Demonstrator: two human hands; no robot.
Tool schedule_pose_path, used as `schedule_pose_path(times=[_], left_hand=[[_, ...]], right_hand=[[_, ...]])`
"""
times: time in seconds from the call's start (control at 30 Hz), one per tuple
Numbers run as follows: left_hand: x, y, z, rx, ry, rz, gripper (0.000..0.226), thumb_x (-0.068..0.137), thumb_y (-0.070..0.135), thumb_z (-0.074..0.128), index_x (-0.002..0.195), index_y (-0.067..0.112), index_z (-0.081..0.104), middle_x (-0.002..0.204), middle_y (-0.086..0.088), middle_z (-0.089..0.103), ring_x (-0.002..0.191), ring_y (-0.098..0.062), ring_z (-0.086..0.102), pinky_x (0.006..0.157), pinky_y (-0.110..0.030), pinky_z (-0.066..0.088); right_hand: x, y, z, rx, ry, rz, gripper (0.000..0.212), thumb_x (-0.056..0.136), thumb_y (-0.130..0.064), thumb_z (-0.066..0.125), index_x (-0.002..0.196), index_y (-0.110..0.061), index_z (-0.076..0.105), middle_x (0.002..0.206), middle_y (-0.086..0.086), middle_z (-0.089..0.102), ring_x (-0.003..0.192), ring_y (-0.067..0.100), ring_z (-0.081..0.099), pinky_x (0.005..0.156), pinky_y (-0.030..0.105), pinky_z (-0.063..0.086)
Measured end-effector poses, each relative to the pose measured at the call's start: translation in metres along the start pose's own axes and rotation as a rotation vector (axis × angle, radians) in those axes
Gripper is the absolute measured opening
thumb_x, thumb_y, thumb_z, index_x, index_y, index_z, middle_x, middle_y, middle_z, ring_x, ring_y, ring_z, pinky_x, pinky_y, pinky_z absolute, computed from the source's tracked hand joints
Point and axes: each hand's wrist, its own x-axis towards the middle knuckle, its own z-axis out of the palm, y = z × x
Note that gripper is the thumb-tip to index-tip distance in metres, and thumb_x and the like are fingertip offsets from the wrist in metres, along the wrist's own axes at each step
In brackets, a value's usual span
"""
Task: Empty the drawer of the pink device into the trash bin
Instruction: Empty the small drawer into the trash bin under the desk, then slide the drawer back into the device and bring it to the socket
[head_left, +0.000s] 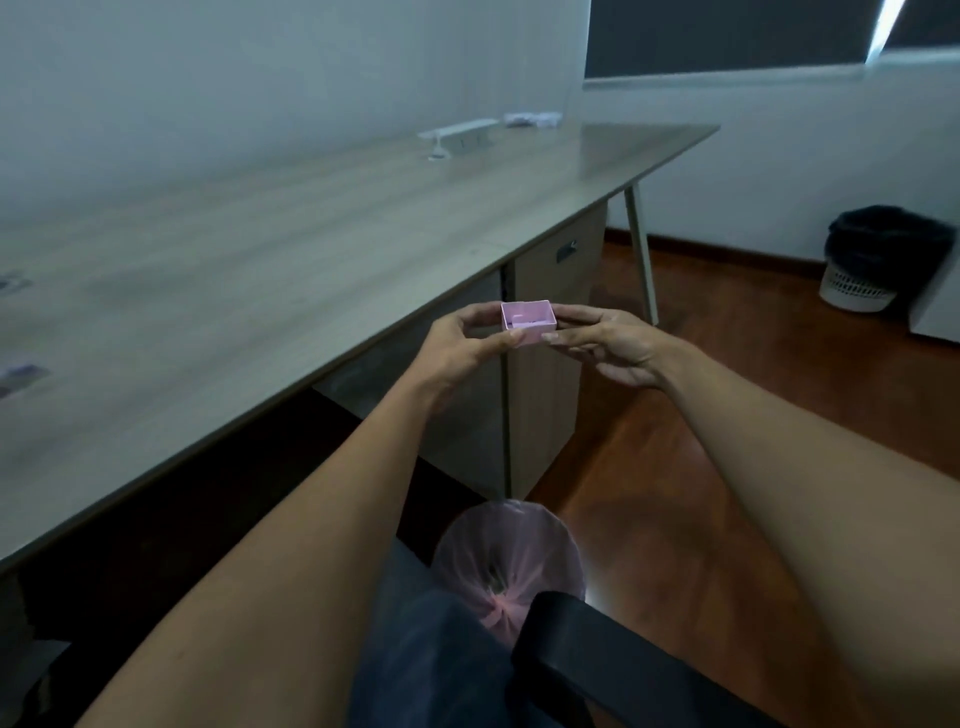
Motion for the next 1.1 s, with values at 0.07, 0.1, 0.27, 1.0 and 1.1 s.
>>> schedule_pose_path(times=[0.07,0.1,0.27,1.0,1.1], left_hand=[[0.006,0.02,-0.006,-0.016,0.006,0.046,0.053,0.081,0.018,0.082,0.13,0.005,0.067,0.127,-0.008,0.072,0.119,-0.02,0.068,0.105,-0.034,0.052],[0.007,0.031,-0.013,-0.022,0.024,0.078,0.053,0.081,0.02,0.083,0.13,0.005,0.067,0.126,-0.008,0.073,0.118,-0.02,0.069,0.106,-0.035,0.051],[0.012,0.076,-0.04,-0.012,0.024,0.132,0.056,0.079,0.024,0.084,0.129,0.006,0.067,0.123,-0.01,0.074,0.113,-0.019,0.071,0.107,-0.038,0.051],[-0.139,0.155,-0.31,0.227,0.533,0.122,0.052,0.078,0.024,0.086,0.125,0.007,0.07,0.12,-0.006,0.075,0.115,-0.016,0.071,0.1,-0.029,0.054],[-0.173,0.159,-0.34,0.28,0.61,0.072,0.05,0.079,0.024,0.085,0.124,0.008,0.07,0.116,-0.005,0.077,0.108,-0.014,0.073,0.083,-0.016,0.055]], right_hand=[[-0.004,-0.023,0.009,0.012,-0.022,-0.043,0.051,0.082,0.021,0.059,0.129,-0.001,0.062,0.101,0.01,0.076,0.086,0.013,0.076,0.076,0.018,0.059],[-0.004,-0.034,0.016,0.014,-0.021,-0.071,0.052,0.082,0.02,0.06,0.13,-0.001,0.061,0.103,0.011,0.076,0.088,0.013,0.075,0.081,0.02,0.059],[0.001,-0.069,0.052,0.011,-0.106,-0.167,0.051,0.076,0.015,0.064,0.124,-0.001,0.064,0.102,0.009,0.077,0.093,0.013,0.075,0.087,0.018,0.056],[0.097,-0.063,0.365,-0.12,-0.645,-0.163,0.043,0.081,0.01,0.07,0.123,0.0,0.067,0.112,0.009,0.075,0.107,0.015,0.071,0.1,0.024,0.05],[0.101,-0.047,0.408,-0.149,-0.726,-0.146,0.036,0.082,0.008,0.07,0.117,-0.003,0.07,0.106,0.005,0.076,0.104,0.014,0.071,0.101,0.025,0.051]])
